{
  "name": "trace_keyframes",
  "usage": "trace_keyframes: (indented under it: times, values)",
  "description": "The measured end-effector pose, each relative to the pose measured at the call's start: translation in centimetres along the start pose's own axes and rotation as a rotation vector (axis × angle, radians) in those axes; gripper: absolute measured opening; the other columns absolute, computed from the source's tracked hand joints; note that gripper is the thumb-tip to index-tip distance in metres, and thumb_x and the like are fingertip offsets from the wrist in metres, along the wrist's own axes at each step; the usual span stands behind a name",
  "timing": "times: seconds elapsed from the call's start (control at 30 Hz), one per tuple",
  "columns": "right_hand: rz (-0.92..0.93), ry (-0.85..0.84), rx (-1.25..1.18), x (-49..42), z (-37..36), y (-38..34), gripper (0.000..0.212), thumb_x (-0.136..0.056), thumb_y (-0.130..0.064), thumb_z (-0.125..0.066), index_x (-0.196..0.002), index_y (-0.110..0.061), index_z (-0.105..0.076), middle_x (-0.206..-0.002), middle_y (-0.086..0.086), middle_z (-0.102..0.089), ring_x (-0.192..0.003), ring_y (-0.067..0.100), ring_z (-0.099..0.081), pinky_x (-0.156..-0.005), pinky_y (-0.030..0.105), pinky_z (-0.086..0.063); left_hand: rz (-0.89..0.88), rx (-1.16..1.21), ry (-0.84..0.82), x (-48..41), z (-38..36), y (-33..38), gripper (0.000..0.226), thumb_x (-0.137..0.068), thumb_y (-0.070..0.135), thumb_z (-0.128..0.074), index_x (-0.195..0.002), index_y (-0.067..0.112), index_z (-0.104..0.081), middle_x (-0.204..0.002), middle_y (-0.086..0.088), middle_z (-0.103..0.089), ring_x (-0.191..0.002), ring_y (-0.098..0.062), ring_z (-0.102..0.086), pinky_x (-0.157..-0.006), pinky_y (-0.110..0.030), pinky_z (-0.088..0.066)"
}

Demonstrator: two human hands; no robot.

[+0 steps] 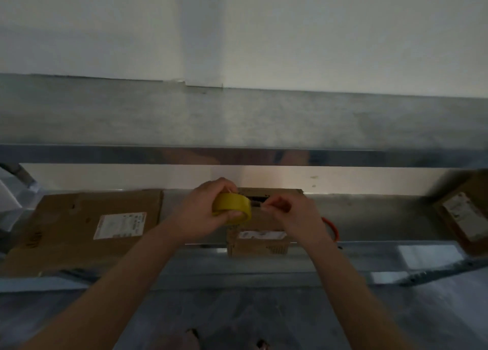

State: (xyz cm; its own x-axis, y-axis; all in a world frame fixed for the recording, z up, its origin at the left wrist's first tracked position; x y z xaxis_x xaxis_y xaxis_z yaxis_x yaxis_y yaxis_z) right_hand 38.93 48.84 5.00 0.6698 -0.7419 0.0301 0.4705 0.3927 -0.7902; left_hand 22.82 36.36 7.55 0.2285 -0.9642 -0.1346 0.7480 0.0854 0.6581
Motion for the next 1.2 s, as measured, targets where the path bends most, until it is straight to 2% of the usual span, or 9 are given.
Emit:
trace_keyframes:
  times: [0.1,0.17,0.23,0.33,0.4,0.57,0.8,1.07,1.2]
  values:
    - [0.01,-0.045,-0.066,-0.5,2.4,1.3,0.01,-0.081,-0.032,-0.078,-0.084,-0.038,-0.07,-0.084,-0.019,-0.07,-0.084,-0.007,-0.063,-0.075,0.01,-0.046,0.013,-0.024,0.025,-1.1,-1.1,2.0,0.036,-0.079,0.04,-0.075,-0.107,0.03,-0.055,-0.101,0.013,-0.058,-0.091,0.004,-0.051,-0.071,-0.017,-0.039]
    - [-0.057,-0.086,-0.181,-0.6,3.4,2.4,0.015,-0.079,-0.032,-0.08,-0.093,-0.03,-0.072,-0.09,-0.008,-0.073,-0.088,0.006,-0.067,-0.083,0.029,-0.056,0.002,-0.043,0.057,-1.4,-1.5,3.3,0.034,-0.077,0.041,-0.076,-0.103,0.032,-0.057,-0.098,0.013,-0.059,-0.089,0.002,-0.052,-0.071,-0.018,-0.041]
    - [-0.114,-0.138,-0.261,-0.6,4.0,3.4,0.013,-0.08,-0.031,-0.08,-0.09,-0.028,-0.073,-0.09,-0.003,-0.075,-0.089,0.013,-0.07,-0.089,0.041,-0.057,0.003,-0.054,0.084,-1.5,-1.8,4.2,0.033,-0.076,0.041,-0.076,-0.101,0.037,-0.056,-0.096,0.015,-0.058,-0.09,0.002,-0.053,-0.071,-0.016,-0.04]
    - [-0.122,-0.191,-0.314,-0.4,4.4,4.4,0.012,-0.082,-0.023,-0.078,-0.079,-0.035,-0.075,-0.091,-0.003,-0.076,-0.092,0.016,-0.071,-0.093,0.046,-0.055,0.002,-0.082,0.101,-1.4,-2.1,5.2,0.034,-0.075,0.04,-0.077,-0.1,0.04,-0.055,-0.097,0.015,-0.057,-0.091,0.003,-0.052,-0.071,-0.014,-0.038]
    - [-0.139,-0.191,-0.32,-0.4,4.5,5.0,0.013,-0.08,-0.022,-0.08,-0.081,-0.034,-0.075,-0.094,0.0,-0.075,-0.094,0.019,-0.071,-0.092,0.048,-0.055,-0.005,-0.105,0.094,-1.5,-2.4,5.6,0.035,-0.074,0.039,-0.078,-0.1,0.041,-0.055,-0.098,0.016,-0.058,-0.093,0.004,-0.05,-0.071,-0.014,-0.037]
    - [-0.153,-0.161,-0.266,-0.9,4.4,6.1,0.008,-0.077,-0.033,-0.081,-0.074,-0.035,-0.074,-0.086,-0.005,-0.076,-0.09,0.017,-0.071,-0.089,0.047,-0.056,-0.034,-0.156,0.096,-1.9,-2.5,6.1,0.035,-0.073,0.035,-0.081,-0.1,0.034,-0.059,-0.096,0.019,-0.058,-0.096,0.005,-0.047,-0.072,-0.009,-0.033]
    - [-0.131,-0.047,-0.121,-2.1,4.5,6.4,0.014,-0.079,-0.042,-0.078,-0.071,-0.036,-0.068,-0.079,-0.009,-0.071,-0.081,0.008,-0.065,-0.071,0.027,-0.049,-0.028,-0.221,0.074,-3.5,-2.9,5.0,0.03,-0.074,0.033,-0.08,-0.099,0.025,-0.064,-0.094,0.012,-0.061,-0.087,-0.003,-0.051,-0.072,-0.011,-0.034]
    - [-0.154,-0.097,0.005,-3.2,3.2,7.7,0.013,-0.08,-0.045,-0.076,-0.079,-0.033,-0.073,-0.079,-0.015,-0.068,-0.079,0.003,-0.061,-0.062,0.018,-0.04,0.097,-0.099,0.032,-4.7,-5.3,0.4,0.034,-0.073,0.044,-0.079,-0.1,0.032,-0.062,-0.095,0.016,-0.06,-0.09,0.005,-0.051,-0.074,-0.015,-0.039]
    - [-0.148,-0.057,0.08,-3.8,3.0,8.2,0.012,-0.083,-0.046,-0.072,-0.085,-0.034,-0.073,-0.082,-0.017,-0.066,-0.081,0.002,-0.06,-0.069,0.02,-0.045,0.088,-0.049,0.053,-6.0,-6.0,-0.6,0.035,-0.071,0.038,-0.082,-0.1,0.03,-0.065,-0.097,0.012,-0.062,-0.091,-0.002,-0.052,-0.075,-0.018,-0.039]
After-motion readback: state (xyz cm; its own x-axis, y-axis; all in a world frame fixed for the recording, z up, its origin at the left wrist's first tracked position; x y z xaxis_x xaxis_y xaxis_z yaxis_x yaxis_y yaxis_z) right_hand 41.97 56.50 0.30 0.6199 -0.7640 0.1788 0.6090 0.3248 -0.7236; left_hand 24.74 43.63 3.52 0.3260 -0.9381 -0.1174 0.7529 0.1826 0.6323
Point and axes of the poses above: each hand's wrist, its own x-axis away from the middle knuckle, its own z-axis out of the back of the hand, y = z × x, the point moved 6 cm from there along -x, towards the middle knuckle
